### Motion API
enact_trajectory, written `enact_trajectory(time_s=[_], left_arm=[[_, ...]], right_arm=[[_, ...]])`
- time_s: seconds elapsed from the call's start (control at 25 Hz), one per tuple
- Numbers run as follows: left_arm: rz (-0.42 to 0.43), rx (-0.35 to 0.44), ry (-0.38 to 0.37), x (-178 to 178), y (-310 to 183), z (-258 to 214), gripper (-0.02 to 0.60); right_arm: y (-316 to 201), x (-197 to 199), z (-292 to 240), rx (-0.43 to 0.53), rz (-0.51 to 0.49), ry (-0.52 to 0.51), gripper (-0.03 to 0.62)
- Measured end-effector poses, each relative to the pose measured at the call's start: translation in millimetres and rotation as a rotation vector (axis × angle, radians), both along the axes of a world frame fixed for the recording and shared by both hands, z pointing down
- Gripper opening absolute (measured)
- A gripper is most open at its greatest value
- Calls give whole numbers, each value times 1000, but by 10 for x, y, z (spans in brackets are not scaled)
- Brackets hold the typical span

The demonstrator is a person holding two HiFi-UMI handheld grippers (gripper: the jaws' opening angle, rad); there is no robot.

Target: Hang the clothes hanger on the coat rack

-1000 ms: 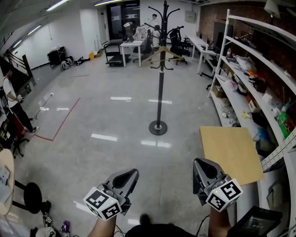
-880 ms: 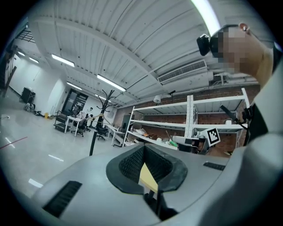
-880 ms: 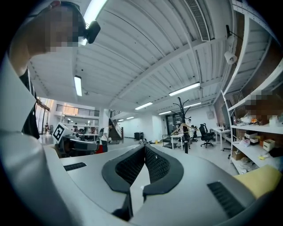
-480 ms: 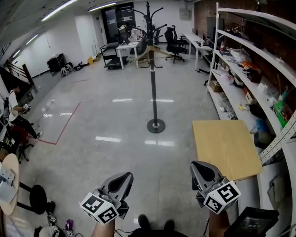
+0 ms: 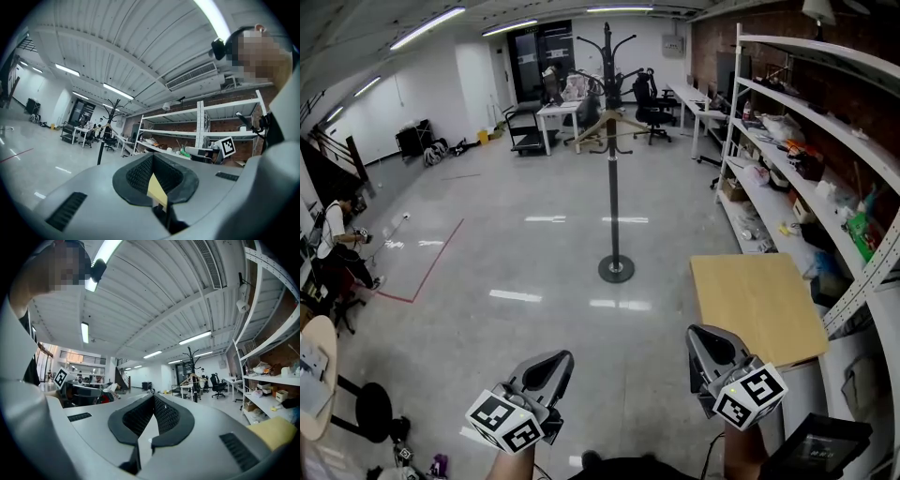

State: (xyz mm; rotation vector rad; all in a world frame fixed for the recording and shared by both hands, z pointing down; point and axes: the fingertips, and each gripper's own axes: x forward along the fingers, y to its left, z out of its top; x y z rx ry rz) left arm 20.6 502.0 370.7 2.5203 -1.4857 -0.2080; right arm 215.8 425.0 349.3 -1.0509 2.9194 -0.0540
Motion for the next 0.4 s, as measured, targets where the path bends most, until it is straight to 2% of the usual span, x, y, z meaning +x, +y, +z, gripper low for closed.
enact_trajectory(time_s=[0.24,0.4], left_arm=[[-3,-4,23,-143,44,19,0],[32,5,28,-103,68,-10,0]], right_arm=[[80,-79,-38,10,9,12,6],[86,-45,-88,18,27,-9,6]])
